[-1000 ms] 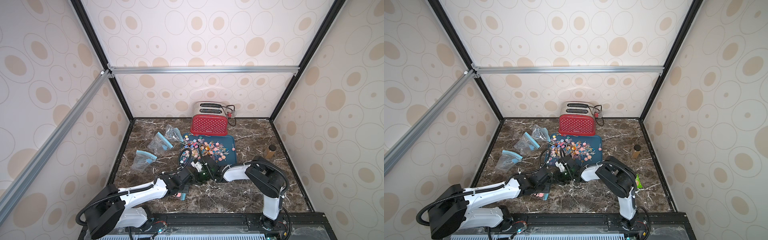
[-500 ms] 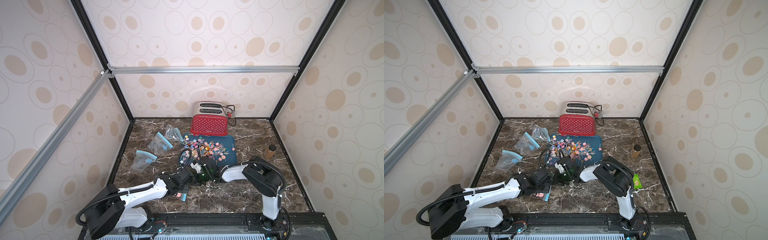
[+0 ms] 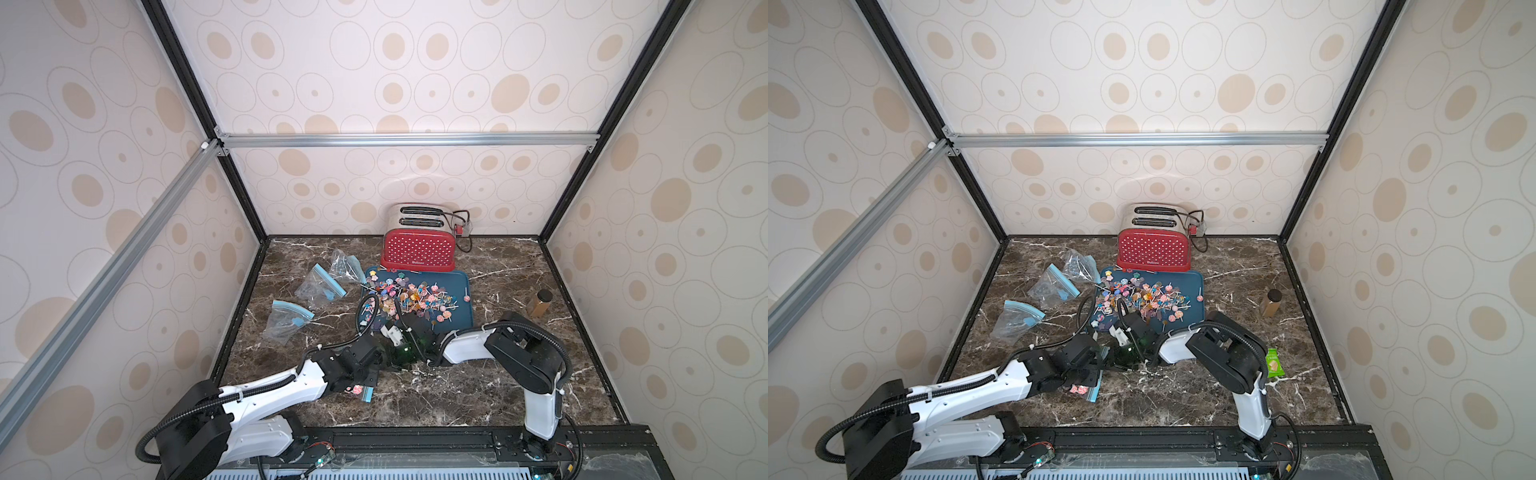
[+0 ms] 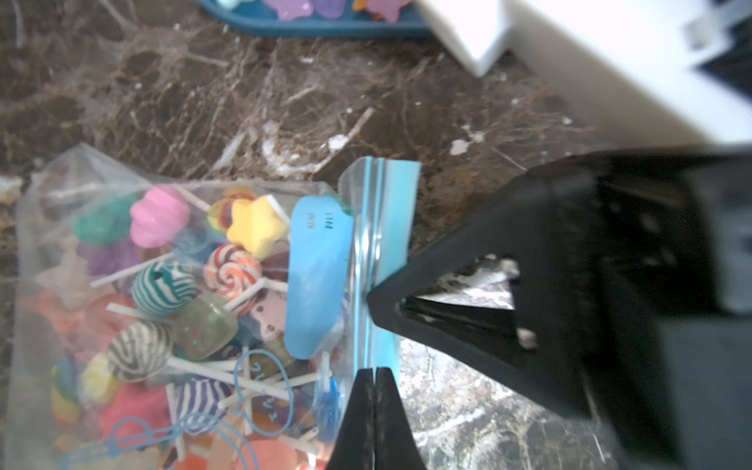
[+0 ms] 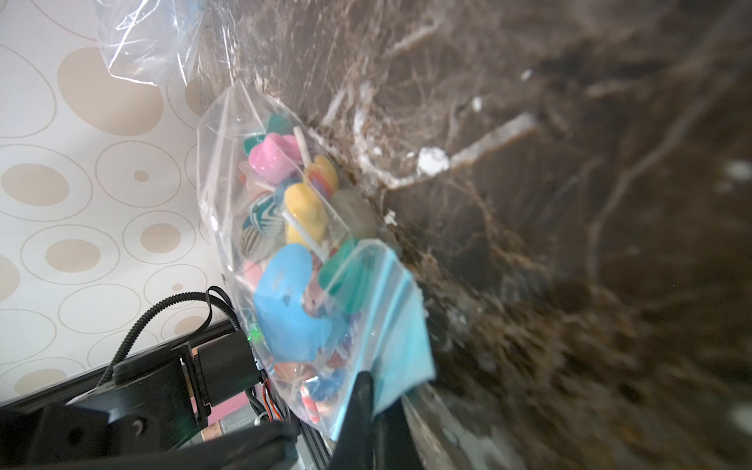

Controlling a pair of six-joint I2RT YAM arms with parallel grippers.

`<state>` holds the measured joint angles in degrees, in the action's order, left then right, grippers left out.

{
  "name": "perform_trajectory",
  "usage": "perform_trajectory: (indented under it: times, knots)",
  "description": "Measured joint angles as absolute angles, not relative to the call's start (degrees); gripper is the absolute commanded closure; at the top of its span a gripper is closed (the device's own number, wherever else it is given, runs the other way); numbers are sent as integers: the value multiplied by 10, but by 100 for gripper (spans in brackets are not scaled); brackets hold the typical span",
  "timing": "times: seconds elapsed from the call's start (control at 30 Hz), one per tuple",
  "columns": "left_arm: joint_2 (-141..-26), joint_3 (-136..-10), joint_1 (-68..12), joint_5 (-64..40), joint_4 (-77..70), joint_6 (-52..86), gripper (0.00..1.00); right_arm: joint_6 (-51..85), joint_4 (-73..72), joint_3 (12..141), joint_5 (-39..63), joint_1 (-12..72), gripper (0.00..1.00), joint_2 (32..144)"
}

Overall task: Pour candies out of the ziploc bag
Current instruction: Open the ziploc bag at the center of the board.

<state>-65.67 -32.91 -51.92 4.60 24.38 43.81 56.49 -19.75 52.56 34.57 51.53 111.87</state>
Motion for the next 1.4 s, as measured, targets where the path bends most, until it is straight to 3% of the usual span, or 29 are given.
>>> perform_trajectory:
  times: [0.17,0.47,0.73,1.4]
  knots:
    - [-641,-329,-519,27,251,413,72,568,-198,532,346,517,100,1119]
    - [-613,-329,-520,21,291,381,67,576,-194,541,345,518,100,1119]
    - [-651,-325,-522,27,292,381,62,592,-194,542,345,518,100,1118]
    - [-731,-342,-529,55,275,407,65,613,-202,542,343,518,100,1108]
